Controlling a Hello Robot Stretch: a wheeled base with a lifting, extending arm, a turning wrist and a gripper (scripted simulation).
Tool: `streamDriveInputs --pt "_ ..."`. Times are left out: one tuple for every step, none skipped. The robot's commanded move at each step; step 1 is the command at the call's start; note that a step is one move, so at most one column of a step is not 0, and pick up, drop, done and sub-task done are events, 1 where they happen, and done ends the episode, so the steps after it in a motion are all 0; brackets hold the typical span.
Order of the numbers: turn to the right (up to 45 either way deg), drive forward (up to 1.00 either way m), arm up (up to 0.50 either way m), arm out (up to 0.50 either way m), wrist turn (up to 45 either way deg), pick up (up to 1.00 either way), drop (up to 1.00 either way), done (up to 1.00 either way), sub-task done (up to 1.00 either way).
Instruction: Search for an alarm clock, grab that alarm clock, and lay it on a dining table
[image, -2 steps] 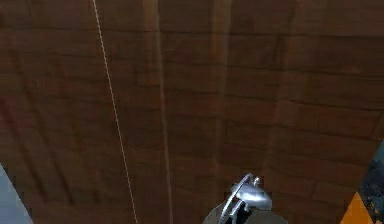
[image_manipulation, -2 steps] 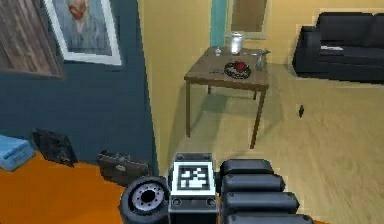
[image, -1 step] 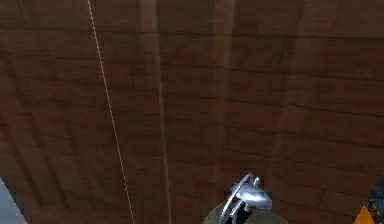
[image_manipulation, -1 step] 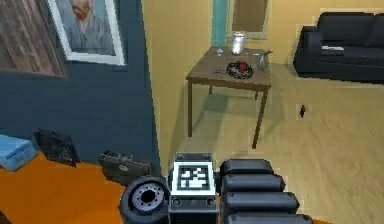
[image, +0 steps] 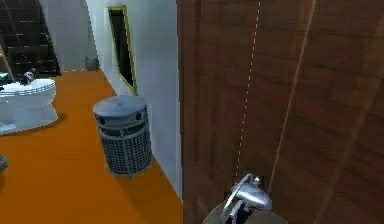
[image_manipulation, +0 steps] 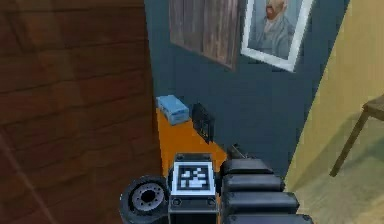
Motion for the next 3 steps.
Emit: streamDriveInputs --pt "-45.0 0.00 0.00 0.00 0.0 0.00 0.00 0.00 0.00" --pt "-45.0 0.00 0.00 0.00 0.0 0.00 0.00 0.00 0.00" --pt "-27.0 0.00 0.00 0.00 0.0 0.00 0.00 0.00 0.00"
